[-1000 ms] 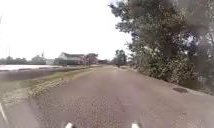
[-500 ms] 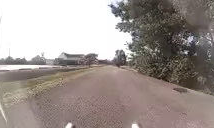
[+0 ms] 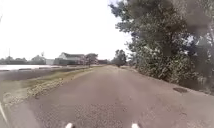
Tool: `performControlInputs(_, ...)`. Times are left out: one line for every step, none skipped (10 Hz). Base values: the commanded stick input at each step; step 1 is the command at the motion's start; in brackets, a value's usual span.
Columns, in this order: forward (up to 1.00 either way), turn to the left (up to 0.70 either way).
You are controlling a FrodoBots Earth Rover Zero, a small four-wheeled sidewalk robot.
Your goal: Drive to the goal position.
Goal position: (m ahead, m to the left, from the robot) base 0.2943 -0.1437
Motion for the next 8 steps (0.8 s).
performControlInputs(0.7,0.0)
performControlInputs(0.7,0.0)
performControlInputs(0.7,0.0)
performControlInputs(0.7,0.0)
performControlInputs(0.7,0.0)
performControlInputs(0.7,0.0)
performControlInputs(0.7,0.0)
performControlInputs(0.7,0.0)
